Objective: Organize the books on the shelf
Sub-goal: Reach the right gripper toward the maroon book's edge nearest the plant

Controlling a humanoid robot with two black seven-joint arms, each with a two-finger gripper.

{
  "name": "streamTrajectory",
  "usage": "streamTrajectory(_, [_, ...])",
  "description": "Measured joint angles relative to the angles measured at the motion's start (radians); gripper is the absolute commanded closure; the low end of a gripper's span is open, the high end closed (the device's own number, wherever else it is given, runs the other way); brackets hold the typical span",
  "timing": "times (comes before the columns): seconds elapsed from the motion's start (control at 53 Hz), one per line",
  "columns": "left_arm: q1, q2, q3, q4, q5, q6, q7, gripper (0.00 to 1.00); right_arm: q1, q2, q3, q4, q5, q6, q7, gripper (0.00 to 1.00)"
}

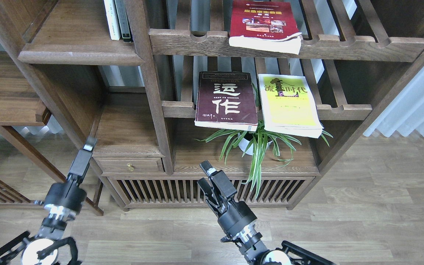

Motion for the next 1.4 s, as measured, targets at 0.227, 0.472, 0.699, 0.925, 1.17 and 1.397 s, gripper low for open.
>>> streamTrajectory(0.227, [-0.019, -0.043, 0.014, -0.001, 0.026, 0.0, 0.0, 0.01, 0.023, 0.0, 0.0, -0.002, 0.004, 0.0, 0.0, 0.01])
streamTrajectory(0.472, [-0.023, -0.059, 0.008, 0.012, 0.036, 0.0, 0.0, 0.01, 0.103, 0.0, 0.045, -0.029, 0.075, -0.016, 0.004, 0.01])
streamTrajectory(0.699, [-0.026, -0.07, 0.006, 0.013, 0.036, 0.0, 0.0, 0.01, 0.171, 0.0, 0.056, -0.043, 0.193, -0.163, 0.01, 0.02])
streamTrajectory(0.925, [-0.027, -0.084, 0.006, 0.014, 0.036, 0.0, 0.0, 0.01, 0.221, 0.0, 0.058, -0.085, 0.253, -0.249, 0.017, 0.02])
streamTrajectory(1.17, [-0.019, -0.09, 0.009, 0.038, 0.036, 0.0, 0.0, 0.0, 0.307, 0.0, 0.059, -0.171, 0.349, -0.282, 0.017, 0.03])
streamTrajectory(1.397, [-0.022, -0.105, 0.013, 0.045, 0.037, 0.0, 0.0, 0.0, 0.354, 0.0, 0.065, -0.191, 0.452, -0.346, 0.017, 0.04])
